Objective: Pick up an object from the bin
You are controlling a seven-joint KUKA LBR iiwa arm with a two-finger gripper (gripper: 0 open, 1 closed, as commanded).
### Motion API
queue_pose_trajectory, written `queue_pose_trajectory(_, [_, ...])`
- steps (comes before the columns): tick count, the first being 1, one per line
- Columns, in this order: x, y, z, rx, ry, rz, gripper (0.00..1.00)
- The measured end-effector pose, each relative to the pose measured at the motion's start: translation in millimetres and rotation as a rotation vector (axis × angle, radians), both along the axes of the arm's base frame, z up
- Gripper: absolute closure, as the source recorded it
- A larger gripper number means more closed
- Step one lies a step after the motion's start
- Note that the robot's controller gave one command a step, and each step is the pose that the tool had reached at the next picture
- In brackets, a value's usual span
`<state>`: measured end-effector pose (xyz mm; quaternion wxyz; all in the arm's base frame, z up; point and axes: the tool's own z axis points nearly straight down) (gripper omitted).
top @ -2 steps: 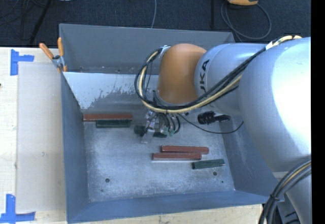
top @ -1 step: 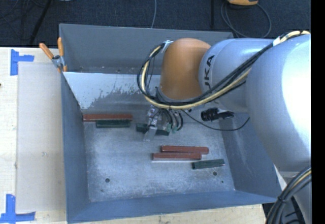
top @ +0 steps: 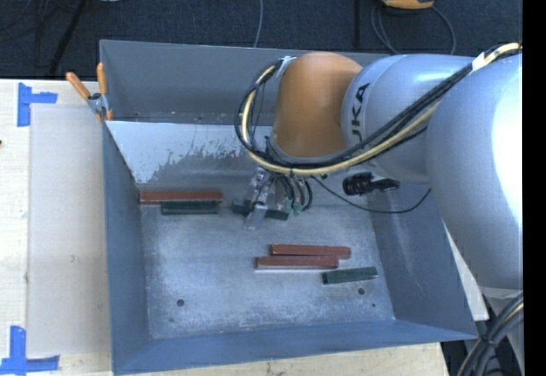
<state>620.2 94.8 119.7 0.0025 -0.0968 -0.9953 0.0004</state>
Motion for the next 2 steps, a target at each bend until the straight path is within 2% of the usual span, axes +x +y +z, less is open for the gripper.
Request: queue_pose_trajectory(2, [0.8, -0.1, 38.3, 0.001, -0.006, 0.0, 1.0])
